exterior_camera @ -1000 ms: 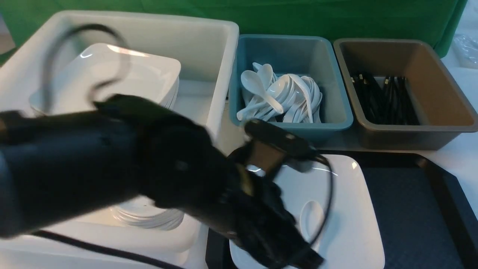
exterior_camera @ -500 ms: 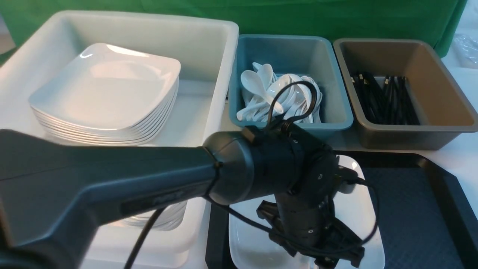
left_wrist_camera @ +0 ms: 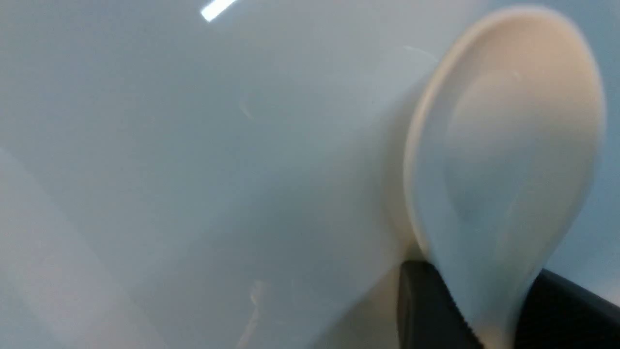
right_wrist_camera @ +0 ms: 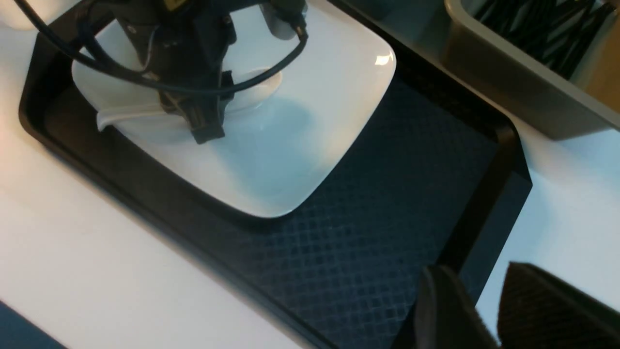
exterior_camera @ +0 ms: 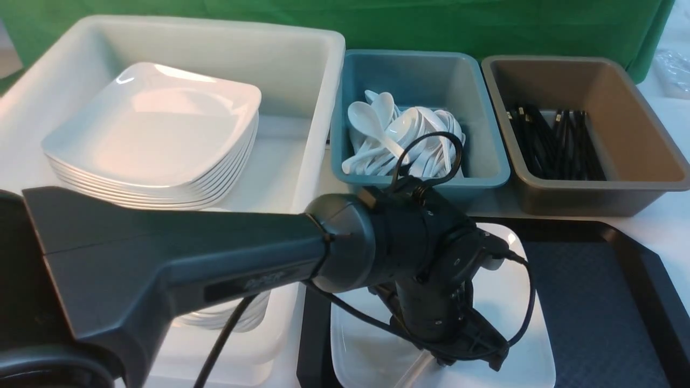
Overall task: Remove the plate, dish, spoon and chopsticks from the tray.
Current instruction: Use the left arm to grab a soup spoon from the plate, then use the left arm to put the soup spoon into the small storage box in the middle
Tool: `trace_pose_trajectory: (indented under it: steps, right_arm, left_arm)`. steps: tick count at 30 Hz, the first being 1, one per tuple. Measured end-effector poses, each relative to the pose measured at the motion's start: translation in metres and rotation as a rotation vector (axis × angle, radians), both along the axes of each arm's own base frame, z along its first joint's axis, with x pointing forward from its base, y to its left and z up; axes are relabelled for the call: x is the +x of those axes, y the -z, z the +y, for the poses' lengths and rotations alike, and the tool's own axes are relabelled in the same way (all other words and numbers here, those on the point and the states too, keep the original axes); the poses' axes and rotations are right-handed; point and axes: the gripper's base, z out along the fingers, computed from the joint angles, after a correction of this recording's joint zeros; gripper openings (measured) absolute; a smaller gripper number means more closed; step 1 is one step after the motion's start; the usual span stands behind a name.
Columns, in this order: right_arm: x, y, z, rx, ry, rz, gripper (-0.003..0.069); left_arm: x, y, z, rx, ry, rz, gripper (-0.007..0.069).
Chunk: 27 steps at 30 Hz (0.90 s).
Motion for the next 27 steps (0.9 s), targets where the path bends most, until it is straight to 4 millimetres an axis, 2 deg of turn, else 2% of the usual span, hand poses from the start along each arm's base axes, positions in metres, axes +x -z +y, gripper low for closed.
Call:
trace_pose_trajectory:
  steps: [5,6,8,9,10,11,12,15,17,18,19,22,24,27]
  right_arm:
    - [0.000,0.000,0.000,-0.001,-0.001,0.000,0.0217]
    - [0.000,0.000,0.000,0.000,-0.001,-0.001,0.0217]
    - [0.000,0.000,0.000,0.000,-0.001,-0.001,0.0219]
    - [0.000,0.000,0.000,-0.002,0.000,-0.003,0.0221]
    - [0.000,0.000,0.000,-0.001,0.000,-0.003,0.0221]
    - [0.000,0.000,0.000,0.001,-0.001,-0.007,0.0223]
    - [0.001,-0.001,0.000,0.002,-0.001,-0.010,0.0223]
    - [0.002,-0.002,0.001,0.019,-0.004,-0.026,0.0225]
    - [0.002,-0.003,0.002,0.041,0.006,-0.031,0.0229]
    - [0.002,-0.003,0.002,0.042,0.007,-0.030,0.0229]
    - [0.002,-0.003,0.002,0.051,0.011,-0.028,0.0230]
    - [0.002,-0.003,0.003,0.063,0.013,-0.022,0.0230]
    - [0.001,-0.003,0.004,0.074,0.010,-0.016,0.0230]
    - [0.001,-0.003,0.004,0.079,0.008,-0.011,0.0230]
  left_arm:
    - [0.000,-0.005,0.000,0.001,0.037,-0.006,0.0202]
    - [0.000,-0.011,0.000,0.006,0.045,-0.011,0.0202]
    - [0.002,-0.028,0.000,-0.003,0.062,-0.050,0.0202]
    - [0.006,-0.048,-0.001,-0.033,0.079,-0.105,0.0202]
    - [0.006,-0.048,-0.001,-0.033,0.079,-0.105,0.0202]
    - [0.014,-0.078,-0.002,-0.083,0.100,-0.203,0.0202]
    - [0.018,-0.089,-0.002,-0.097,0.115,-0.250,0.0202]
    - [0.049,-0.131,0.002,-0.182,0.123,-0.457,0.0202]
    - [0.085,-0.150,0.013,-0.249,0.081,-0.596,0.0202]
    - [0.088,-0.150,0.015,-0.252,0.078,-0.604,0.0202]
    - [0.115,-0.156,0.024,-0.289,0.046,-0.679,0.0202]
    - [0.150,-0.154,0.040,-0.319,0.012,-0.758,0.0202]
    - [0.176,-0.144,0.050,-0.332,-0.009,-0.797,0.0205]
    - [0.196,-0.129,0.060,-0.319,-0.034,-0.800,0.0255]
